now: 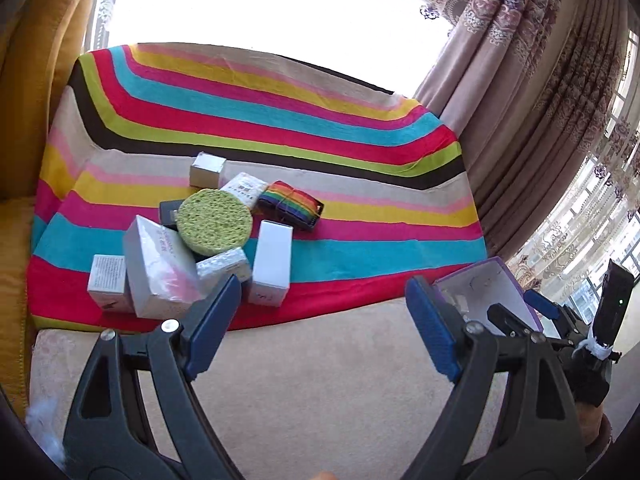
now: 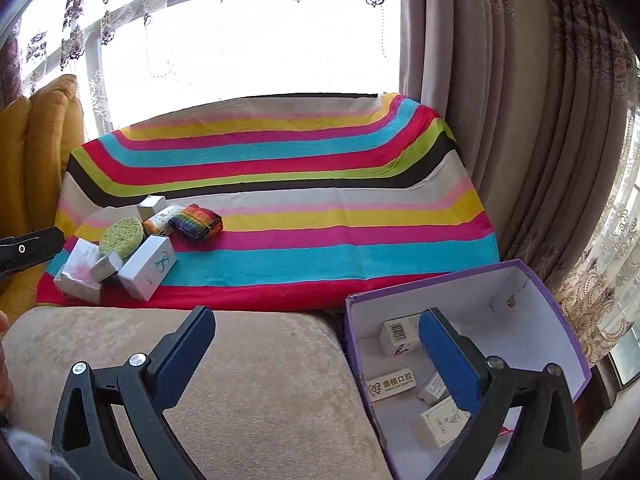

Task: Organize objects
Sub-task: 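Move both grippers back toward the remaining boxes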

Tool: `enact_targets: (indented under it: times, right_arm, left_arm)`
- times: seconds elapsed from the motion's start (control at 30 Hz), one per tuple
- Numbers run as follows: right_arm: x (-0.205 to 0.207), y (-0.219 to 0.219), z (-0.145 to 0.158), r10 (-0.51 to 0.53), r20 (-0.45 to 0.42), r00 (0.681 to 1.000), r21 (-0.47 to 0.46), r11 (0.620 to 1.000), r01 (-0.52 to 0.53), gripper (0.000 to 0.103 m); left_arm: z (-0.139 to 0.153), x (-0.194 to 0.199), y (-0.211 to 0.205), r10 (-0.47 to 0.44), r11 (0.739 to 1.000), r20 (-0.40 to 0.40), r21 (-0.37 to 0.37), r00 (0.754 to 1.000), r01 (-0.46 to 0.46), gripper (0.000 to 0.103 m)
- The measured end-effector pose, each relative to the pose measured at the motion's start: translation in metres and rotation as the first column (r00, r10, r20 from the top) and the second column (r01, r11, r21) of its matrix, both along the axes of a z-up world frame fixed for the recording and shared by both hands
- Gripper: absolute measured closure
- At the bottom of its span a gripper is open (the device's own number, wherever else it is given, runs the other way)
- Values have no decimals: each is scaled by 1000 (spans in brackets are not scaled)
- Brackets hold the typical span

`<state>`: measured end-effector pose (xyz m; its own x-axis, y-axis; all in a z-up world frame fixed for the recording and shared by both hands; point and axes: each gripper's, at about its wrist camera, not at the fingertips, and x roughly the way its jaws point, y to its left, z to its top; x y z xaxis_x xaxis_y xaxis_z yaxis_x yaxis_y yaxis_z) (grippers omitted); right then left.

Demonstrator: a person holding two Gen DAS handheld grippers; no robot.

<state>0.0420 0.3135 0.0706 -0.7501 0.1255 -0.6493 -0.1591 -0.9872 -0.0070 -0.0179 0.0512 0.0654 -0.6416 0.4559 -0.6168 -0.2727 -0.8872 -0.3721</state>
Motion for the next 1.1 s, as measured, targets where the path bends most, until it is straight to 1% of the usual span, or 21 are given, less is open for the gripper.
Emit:
enact_targets:
  times: [0.07, 0.17, 0.27, 0.33, 0.37, 0.47, 0.5, 0.6, 0.67, 0.87, 0.97, 1.1]
  right_arm:
    - [-9, -16, -3, 30, 21, 999, -12, 999, -30, 0]
    - [-23, -38, -10, 78, 68, 995, -50, 996, -75, 0]
    - [-37, -58, -18, 128, 111, 986, -82, 989, -120, 0]
    - [-46, -70, -22, 159, 138, 977, -92, 985, -148, 0]
    - [-51, -75, -24, 175, 152, 973, -93, 982, -162, 0]
    - [-63, -92, -28, 213, 183, 960, -83, 976, -201, 0]
    - [-67, -97, -29, 225, 190, 956, -82, 974, -213, 0]
    - [-79, -115, -31, 268, 197, 943, -77, 963, -258, 1]
    - [-88, -131, -31, 303, 200, 932, -55, 953, -298, 3]
    - [-109, -186, -31, 407, 214, 888, 69, 900, -430, 7]
    - [-122, -205, -36, 423, 241, 873, 98, 885, -455, 11]
    - [-136, -223, -45, 424, 274, 863, 128, 874, -469, 12]
  left_arm:
    - [-10, 1, -26, 25, 1000, 37, 7, 999, -25, 16]
    - [-22, 3, -57, 65, 998, 87, -13, 994, -64, 16]
    - [-33, 1, -83, 95, 995, 157, -21, 983, -93, 16]
    - [-39, -5, -97, 115, 992, 201, -66, 973, -104, 16]
    - [-41, -8, -102, 124, 989, 210, -108, 970, -103, 16]
    - [-50, -17, -116, 142, 965, 216, -246, 966, -87, 16]
    - [-52, -19, -120, 143, 963, 220, -258, 965, -84, 16]
    - [-59, -25, -127, 110, 975, 246, -214, 963, -57, 16]
    - [-64, -30, -126, 127, 970, 252, -232, 959, -68, 16]
    - [-71, -33, -120, 127, 971, 263, -231, 956, -66, 17]
    - [-72, -32, -126, 138, 975, 268, -207, 953, -83, 17]
    - [-75, -31, -129, 151, 977, 268, -189, 951, -101, 17]
